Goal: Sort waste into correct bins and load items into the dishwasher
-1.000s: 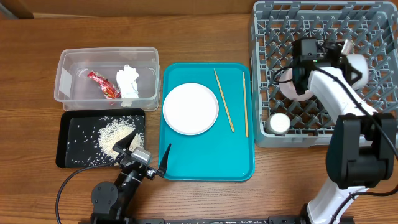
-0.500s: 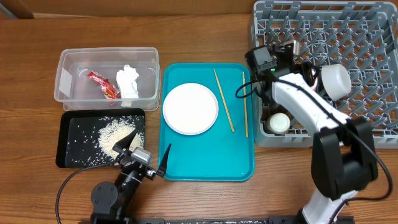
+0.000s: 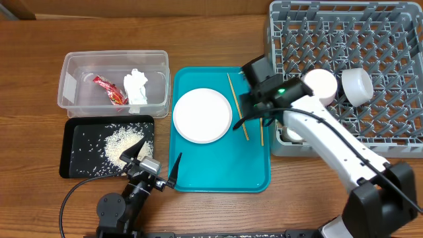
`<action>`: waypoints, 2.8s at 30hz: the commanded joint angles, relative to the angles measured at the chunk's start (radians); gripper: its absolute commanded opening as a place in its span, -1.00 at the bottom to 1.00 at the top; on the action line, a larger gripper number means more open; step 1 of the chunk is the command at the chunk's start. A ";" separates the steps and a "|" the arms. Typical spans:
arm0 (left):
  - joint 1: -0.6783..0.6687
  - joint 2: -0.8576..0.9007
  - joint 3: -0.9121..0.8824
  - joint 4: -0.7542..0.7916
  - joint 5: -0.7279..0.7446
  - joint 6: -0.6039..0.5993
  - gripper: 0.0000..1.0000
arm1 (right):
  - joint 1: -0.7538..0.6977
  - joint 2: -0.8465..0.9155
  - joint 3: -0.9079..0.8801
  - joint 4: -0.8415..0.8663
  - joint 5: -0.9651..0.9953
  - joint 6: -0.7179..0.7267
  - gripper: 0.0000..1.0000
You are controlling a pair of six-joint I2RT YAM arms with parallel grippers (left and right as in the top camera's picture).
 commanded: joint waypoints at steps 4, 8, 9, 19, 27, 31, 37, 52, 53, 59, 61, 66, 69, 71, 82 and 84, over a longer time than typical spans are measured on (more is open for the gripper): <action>0.006 -0.010 -0.004 0.000 0.008 0.014 1.00 | 0.080 0.130 -0.028 0.011 0.051 0.067 -0.10; 0.006 -0.010 -0.004 0.000 0.008 0.014 1.00 | 0.073 0.205 -0.028 0.041 0.236 0.094 -0.11; 0.006 -0.010 -0.004 0.000 0.008 0.014 1.00 | 0.068 0.222 -0.028 0.048 0.236 0.094 -0.11; 0.006 -0.010 -0.004 0.000 0.008 0.014 1.00 | 0.049 0.327 -0.027 0.048 0.103 0.043 -0.82; 0.006 -0.010 -0.004 0.000 0.008 0.014 1.00 | 0.052 0.229 0.000 -0.011 0.103 0.065 -0.92; 0.006 -0.010 -0.004 0.000 0.008 0.014 1.00 | 0.033 0.103 0.036 -0.014 0.183 0.064 -0.92; 0.006 -0.010 -0.004 0.000 0.008 0.014 1.00 | -0.068 -0.049 0.053 0.000 0.264 0.060 -0.92; 0.006 -0.010 -0.004 0.000 0.008 0.014 1.00 | -0.251 0.075 0.047 -0.047 0.257 -0.072 -0.45; 0.006 -0.010 -0.004 0.000 0.008 0.014 1.00 | -0.248 0.068 0.050 -0.052 0.251 -0.071 -0.39; 0.006 -0.010 -0.004 0.000 0.008 0.014 1.00 | -0.149 -0.013 0.062 -0.077 0.118 -0.062 -0.26; 0.006 -0.010 -0.004 0.000 0.008 0.014 1.00 | -0.103 -0.020 0.062 -0.087 0.120 -0.016 -0.24; 0.006 -0.010 -0.004 0.000 0.008 0.014 1.00 | -0.002 0.009 0.021 -0.079 0.122 0.111 -0.25; 0.006 -0.010 -0.004 0.000 0.008 0.014 1.00 | 0.039 0.050 -0.021 -0.031 0.143 0.154 -0.25; 0.006 -0.010 -0.004 0.000 0.008 0.014 1.00 | 0.058 0.089 -0.045 0.004 0.202 0.179 -0.26; 0.006 -0.010 -0.004 0.000 0.008 0.014 1.00 | 0.062 0.254 -0.060 0.100 0.464 0.248 -0.20; 0.006 -0.010 -0.004 0.000 0.008 0.014 1.00 | 0.052 0.279 -0.060 0.101 0.446 0.247 -0.20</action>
